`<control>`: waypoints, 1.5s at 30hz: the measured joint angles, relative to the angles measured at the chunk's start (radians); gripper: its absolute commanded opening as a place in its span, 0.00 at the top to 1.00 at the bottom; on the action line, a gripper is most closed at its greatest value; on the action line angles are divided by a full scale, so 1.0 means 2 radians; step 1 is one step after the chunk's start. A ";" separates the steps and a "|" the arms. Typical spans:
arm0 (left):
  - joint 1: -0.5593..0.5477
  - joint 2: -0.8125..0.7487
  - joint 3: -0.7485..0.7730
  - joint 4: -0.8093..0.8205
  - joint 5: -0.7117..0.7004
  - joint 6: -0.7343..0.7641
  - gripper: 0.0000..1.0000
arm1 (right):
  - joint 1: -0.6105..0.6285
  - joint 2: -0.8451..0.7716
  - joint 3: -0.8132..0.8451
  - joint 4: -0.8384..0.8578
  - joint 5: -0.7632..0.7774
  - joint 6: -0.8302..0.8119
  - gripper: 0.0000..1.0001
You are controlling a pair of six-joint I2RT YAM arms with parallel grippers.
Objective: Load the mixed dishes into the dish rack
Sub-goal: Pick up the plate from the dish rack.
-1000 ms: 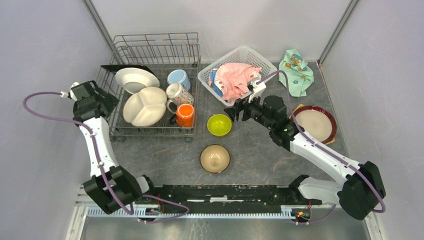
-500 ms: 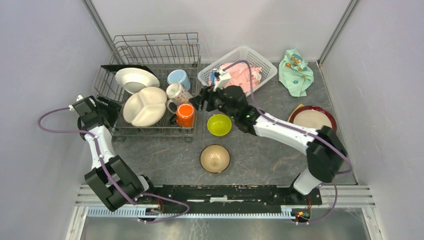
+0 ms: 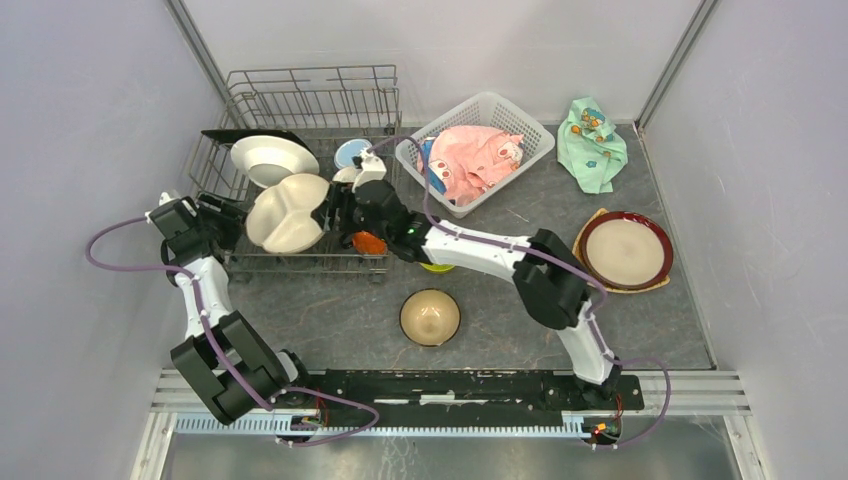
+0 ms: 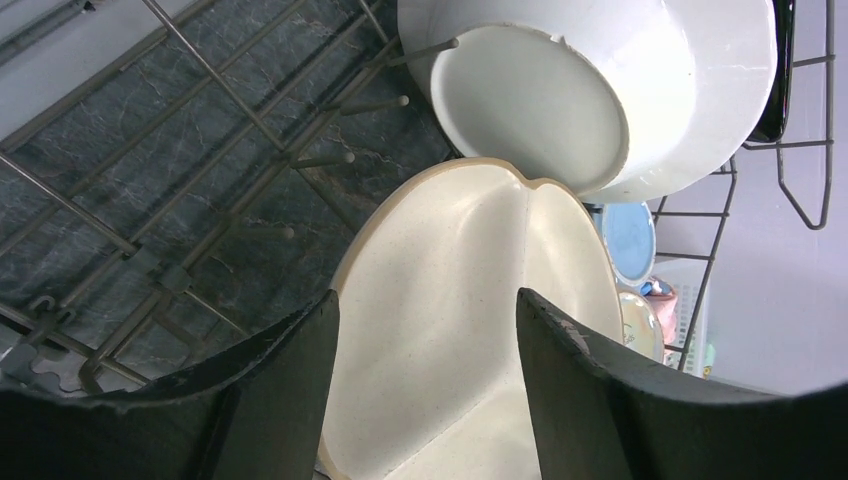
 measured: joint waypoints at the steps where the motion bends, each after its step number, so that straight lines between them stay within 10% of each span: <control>1: 0.000 0.000 -0.002 0.003 0.000 -0.003 0.29 | 0.002 0.016 0.022 -0.009 0.002 0.004 0.28; 16: -0.001 0.000 -0.017 0.009 0.002 -0.023 0.30 | 0.004 0.091 0.128 -0.085 0.025 0.042 0.39; 27: -0.004 -0.003 0.018 -0.043 0.021 -0.024 0.20 | -0.016 0.088 0.073 -0.003 -0.037 0.095 0.99; 45: -0.080 -0.057 0.150 -0.152 0.010 -0.014 0.00 | -0.067 -0.017 -0.050 0.037 -0.078 0.138 1.00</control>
